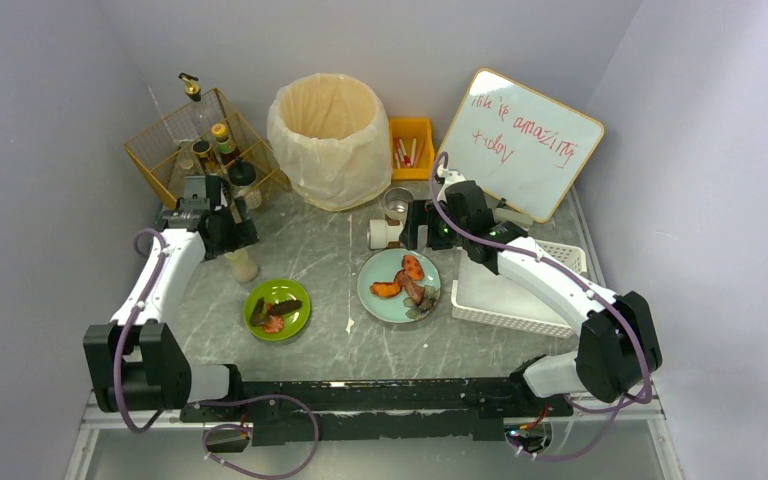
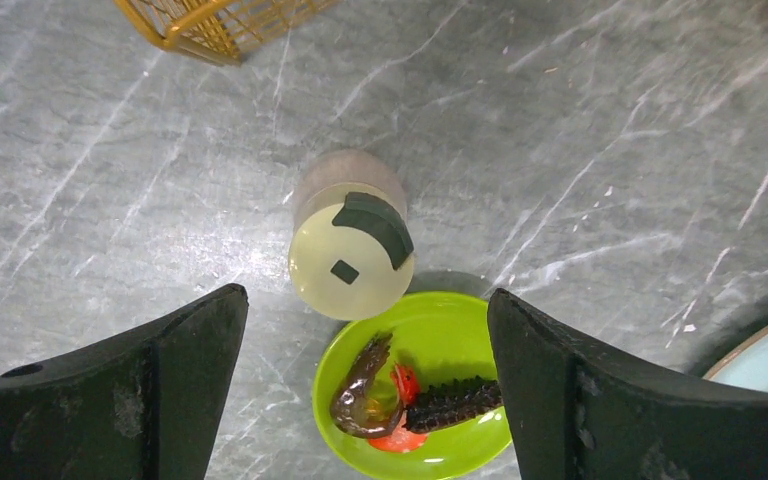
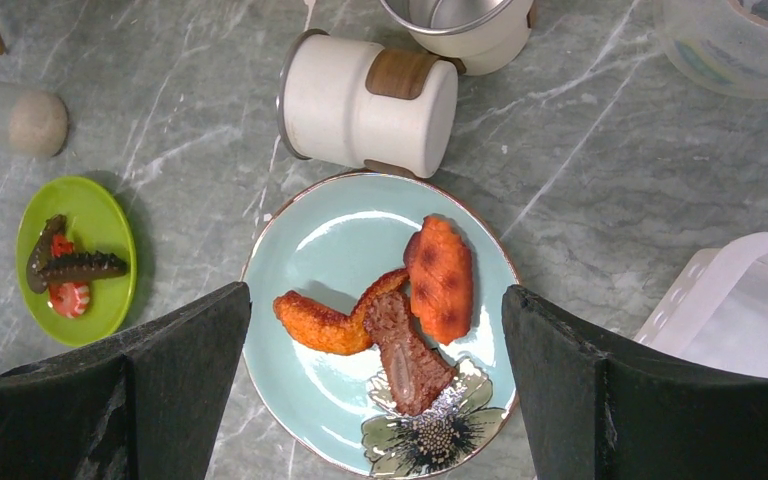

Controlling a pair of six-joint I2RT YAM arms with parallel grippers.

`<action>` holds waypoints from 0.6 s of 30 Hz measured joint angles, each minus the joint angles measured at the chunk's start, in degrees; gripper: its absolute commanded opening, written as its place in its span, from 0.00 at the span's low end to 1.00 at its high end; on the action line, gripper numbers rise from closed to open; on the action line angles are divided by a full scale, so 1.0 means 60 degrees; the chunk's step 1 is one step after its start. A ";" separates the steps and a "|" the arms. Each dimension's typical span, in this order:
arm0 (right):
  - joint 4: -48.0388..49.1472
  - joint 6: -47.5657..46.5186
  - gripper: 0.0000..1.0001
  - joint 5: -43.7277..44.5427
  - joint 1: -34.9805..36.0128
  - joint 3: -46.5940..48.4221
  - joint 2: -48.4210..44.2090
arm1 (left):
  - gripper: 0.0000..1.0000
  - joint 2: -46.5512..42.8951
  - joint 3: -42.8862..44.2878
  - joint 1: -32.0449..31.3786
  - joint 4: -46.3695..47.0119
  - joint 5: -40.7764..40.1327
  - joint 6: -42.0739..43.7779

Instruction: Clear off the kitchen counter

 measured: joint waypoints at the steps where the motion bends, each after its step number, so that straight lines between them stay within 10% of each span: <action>1: 0.0000 0.0000 1.00 -0.0018 0.0000 0.0000 0.0000 | 0.94 0.0153 -0.0029 0.0000 0.0004 0.0015 0.0004; 18: 0.0004 0.0004 1.00 -0.0076 0.0000 0.0000 0.0004 | 0.65 0.1038 -0.0339 0.0000 0.0353 -0.0182 0.0117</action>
